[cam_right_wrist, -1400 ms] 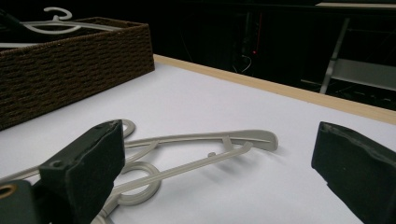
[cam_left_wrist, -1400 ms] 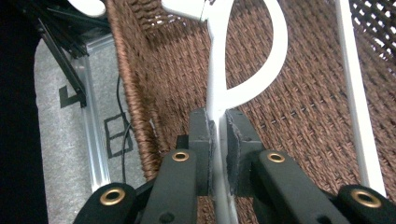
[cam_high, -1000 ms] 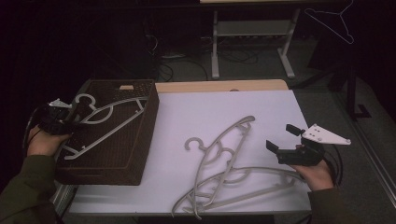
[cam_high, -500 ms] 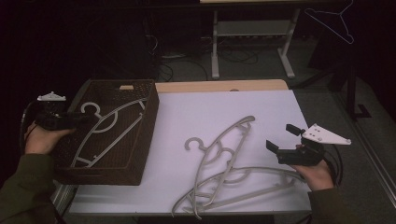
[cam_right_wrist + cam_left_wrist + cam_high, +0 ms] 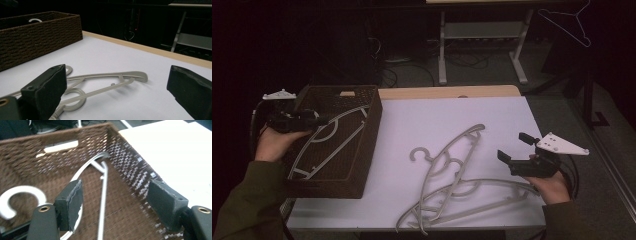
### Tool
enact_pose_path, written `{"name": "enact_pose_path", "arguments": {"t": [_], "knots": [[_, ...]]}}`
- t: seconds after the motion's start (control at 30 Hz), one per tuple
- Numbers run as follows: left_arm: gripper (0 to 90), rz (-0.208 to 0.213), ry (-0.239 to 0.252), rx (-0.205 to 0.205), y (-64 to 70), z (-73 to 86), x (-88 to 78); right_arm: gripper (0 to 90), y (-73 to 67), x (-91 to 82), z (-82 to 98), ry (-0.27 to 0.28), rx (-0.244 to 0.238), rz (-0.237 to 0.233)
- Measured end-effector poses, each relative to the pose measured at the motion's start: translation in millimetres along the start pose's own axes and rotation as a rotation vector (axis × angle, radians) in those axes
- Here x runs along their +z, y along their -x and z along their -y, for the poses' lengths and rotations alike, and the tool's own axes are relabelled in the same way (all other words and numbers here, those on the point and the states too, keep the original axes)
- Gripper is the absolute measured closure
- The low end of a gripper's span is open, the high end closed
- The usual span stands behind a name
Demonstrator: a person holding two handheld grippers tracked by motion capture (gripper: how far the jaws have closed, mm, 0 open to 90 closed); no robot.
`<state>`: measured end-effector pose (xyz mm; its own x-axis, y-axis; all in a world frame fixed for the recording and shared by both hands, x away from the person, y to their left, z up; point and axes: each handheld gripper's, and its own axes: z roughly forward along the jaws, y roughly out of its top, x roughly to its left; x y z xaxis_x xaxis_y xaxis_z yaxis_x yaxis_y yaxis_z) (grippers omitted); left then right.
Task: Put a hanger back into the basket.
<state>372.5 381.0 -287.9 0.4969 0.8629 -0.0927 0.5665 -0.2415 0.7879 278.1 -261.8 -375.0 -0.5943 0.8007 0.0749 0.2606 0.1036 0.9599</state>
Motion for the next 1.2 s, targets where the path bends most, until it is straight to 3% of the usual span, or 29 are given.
{"name": "enact_pose_path", "arguments": {"t": [0.2,0.23,0.27,0.3,0.33,0.37,0.5,0.53,0.57,0.6,0.63,0.7,0.77,0.83,0.9,1.2], "knots": [[23.4,0.065,0.055,0.031,29.9,-14.2,5.1,2.1,-0.4,-0.6,-0.6,0.0,-0.001,-0.001],[21.6,0.083,0.064,0.046,40.4,-18.4,7.5,2.1,-0.1,-0.9,-1.0,0.002,-0.005,0.0],[21.0,0.083,0.064,0.046,40.4,-18.4,7.5,2.1,-0.1,-0.9,-1.0,0.002,-0.005,0.0],[19.7,0.1,0.072,0.06,51.5,-22.2,10.8,2.1,-0.5,-1.3,-1.6,0.002,-0.002,-0.001],[19.0,0.1,0.072,0.06,51.5,-22.2,10.8,2.1,-0.5,-1.3,-1.6,0.002,-0.002,-0.001],[17.5,0.117,0.079,0.072,62.2,-25.7,14.7,2.1,-1.0,-1.5,-1.9,0.003,0.001,-0.001],[14.2,0.157,0.091,0.088,84.0,-30.7,23.9,2.1,-1.1,-1.6,-2.6,0.005,-0.01,-0.002],[13.8,0.157,0.091,0.088,84.0,-30.7,23.9,2.1,-1.3,-1.9,-2.7,0.004,-0.01,-0.002],[13.8,0.182,0.097,0.099,95.4,-32.2,29.3,2.1,-1.3,-1.8,-2.8,0.004,-0.009,-0.002],[13.8,0.182,0.097,0.099,95.4,-32.2,29.3,2.1,-1.3,-1.8,-2.8,0.004,-0.009,-0.002],[13.8,0.205,0.098,0.108,106.7,-33.4,35.1,2.0,-1.4,-2.2,-2.8,0.004,-0.008,-0.003],[13.9,0.216,0.097,0.111,112.0,-33.8,38.1,2.1,-1.1,-2.5,-2.6,0.004,-0.01,-0.002],[13.9,0.239,0.105,0.124,129.1,-34.0,47.9,2.1,-1.4,-2.9,-3.4,0.009,-0.005,-0.003],[13.9,0.25,0.103,0.126,134.5,-33.8,51.3,2.1,-1.5,-3.3,-3.7,0.008,-0.014,-0.001],[13.9,0.275,0.099,0.132,151.0,-32.6,61.1,2.1,-1.6,-3.7,-3.9,0.01,-0.009,-0.001],[14.2,0.323,0.065,0.144,185.9,-21.5,87.4,2.0,-1.3,-3.2,-4.0,0.012,-0.022,-0.004]]}}
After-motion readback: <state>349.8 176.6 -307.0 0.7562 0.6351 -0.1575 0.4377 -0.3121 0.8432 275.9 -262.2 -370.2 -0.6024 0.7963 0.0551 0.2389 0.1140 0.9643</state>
